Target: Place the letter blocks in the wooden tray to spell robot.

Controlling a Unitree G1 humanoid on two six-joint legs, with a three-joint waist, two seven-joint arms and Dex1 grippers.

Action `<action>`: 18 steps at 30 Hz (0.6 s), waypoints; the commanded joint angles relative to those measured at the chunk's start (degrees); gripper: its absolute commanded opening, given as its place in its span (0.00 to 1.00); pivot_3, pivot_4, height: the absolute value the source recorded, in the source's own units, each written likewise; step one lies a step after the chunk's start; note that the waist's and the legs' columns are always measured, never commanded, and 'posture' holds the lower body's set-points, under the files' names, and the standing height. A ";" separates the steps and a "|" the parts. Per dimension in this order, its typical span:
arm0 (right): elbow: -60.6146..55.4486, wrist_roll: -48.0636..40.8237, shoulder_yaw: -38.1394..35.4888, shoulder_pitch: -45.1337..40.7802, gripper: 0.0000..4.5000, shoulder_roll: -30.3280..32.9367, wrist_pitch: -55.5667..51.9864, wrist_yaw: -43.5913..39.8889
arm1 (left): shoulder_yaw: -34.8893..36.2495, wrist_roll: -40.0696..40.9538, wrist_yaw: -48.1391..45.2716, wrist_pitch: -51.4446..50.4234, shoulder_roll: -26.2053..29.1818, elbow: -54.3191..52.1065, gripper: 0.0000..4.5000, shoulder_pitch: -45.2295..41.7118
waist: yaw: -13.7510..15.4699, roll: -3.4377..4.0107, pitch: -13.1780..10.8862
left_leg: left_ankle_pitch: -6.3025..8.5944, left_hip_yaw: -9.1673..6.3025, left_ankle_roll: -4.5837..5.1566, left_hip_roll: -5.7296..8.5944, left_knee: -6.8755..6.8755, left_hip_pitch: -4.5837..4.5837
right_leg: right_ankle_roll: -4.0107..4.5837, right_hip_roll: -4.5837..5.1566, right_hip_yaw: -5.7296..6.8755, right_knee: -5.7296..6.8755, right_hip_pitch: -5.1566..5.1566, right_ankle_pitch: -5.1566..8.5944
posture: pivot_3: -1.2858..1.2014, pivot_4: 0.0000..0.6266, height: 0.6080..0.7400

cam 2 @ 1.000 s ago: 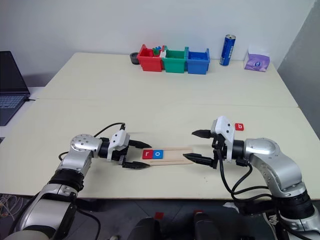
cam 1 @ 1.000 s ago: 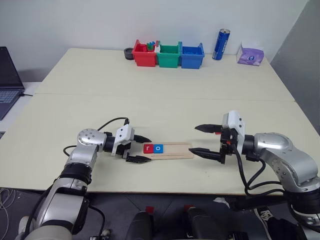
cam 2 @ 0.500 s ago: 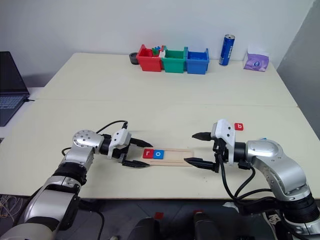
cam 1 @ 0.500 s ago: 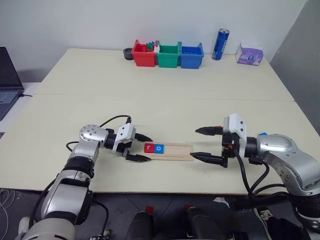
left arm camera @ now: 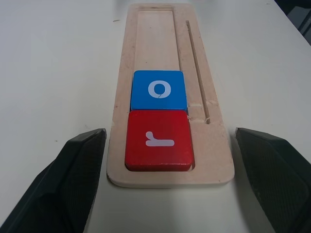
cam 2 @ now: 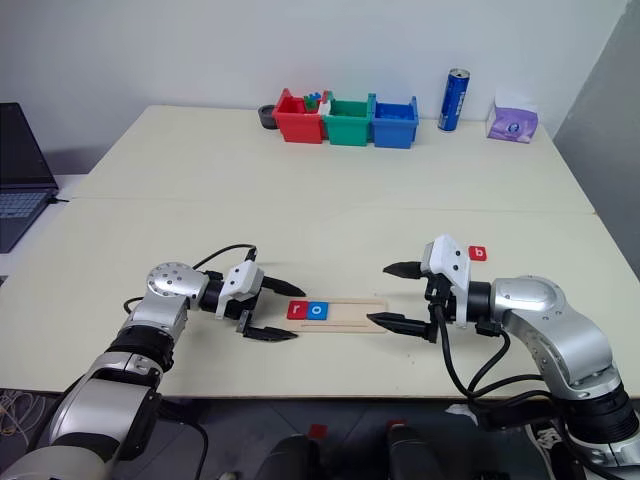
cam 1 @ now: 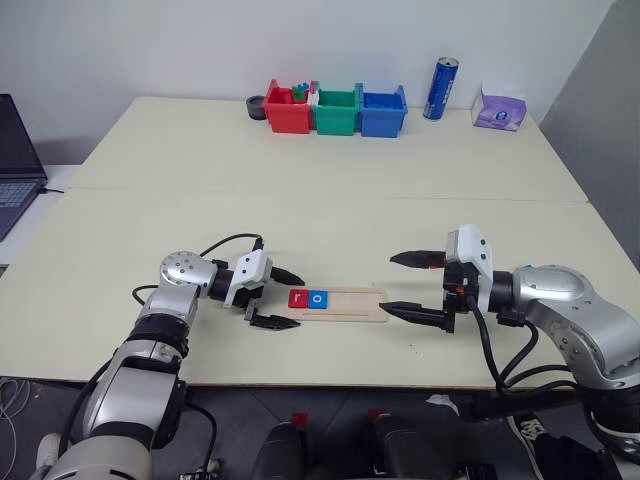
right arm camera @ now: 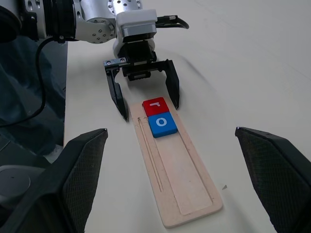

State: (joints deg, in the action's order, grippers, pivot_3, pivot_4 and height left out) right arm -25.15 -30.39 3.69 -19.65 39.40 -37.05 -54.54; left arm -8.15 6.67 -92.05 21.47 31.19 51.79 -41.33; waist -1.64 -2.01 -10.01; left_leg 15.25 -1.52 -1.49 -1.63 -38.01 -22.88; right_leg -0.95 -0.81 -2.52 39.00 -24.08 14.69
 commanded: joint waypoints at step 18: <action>-0.68 13.73 -12.93 10.68 1.00 -9.23 -4.54 37.63 | 7.09 15.28 30.54 -43.82 -0.68 -64.90 1.00 21.08 | 0.09 0.02 0.01 | -0.03 0.00 -0.05 -0.06 -0.08 0.02 | -0.17 0.17 -0.11 0.04 0.06 0.09 | 0.52 0.24 1.00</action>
State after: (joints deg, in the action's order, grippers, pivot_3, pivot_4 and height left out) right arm -25.46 -18.88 -6.68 -7.80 30.56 -42.44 -20.75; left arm -1.55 20.58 -65.10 -20.90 30.98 -8.90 -20.02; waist -1.55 -1.99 -10.00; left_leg 15.21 -1.51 -1.55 -1.65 -38.08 -22.86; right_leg -1.12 -0.64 -2.63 39.04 -24.03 14.78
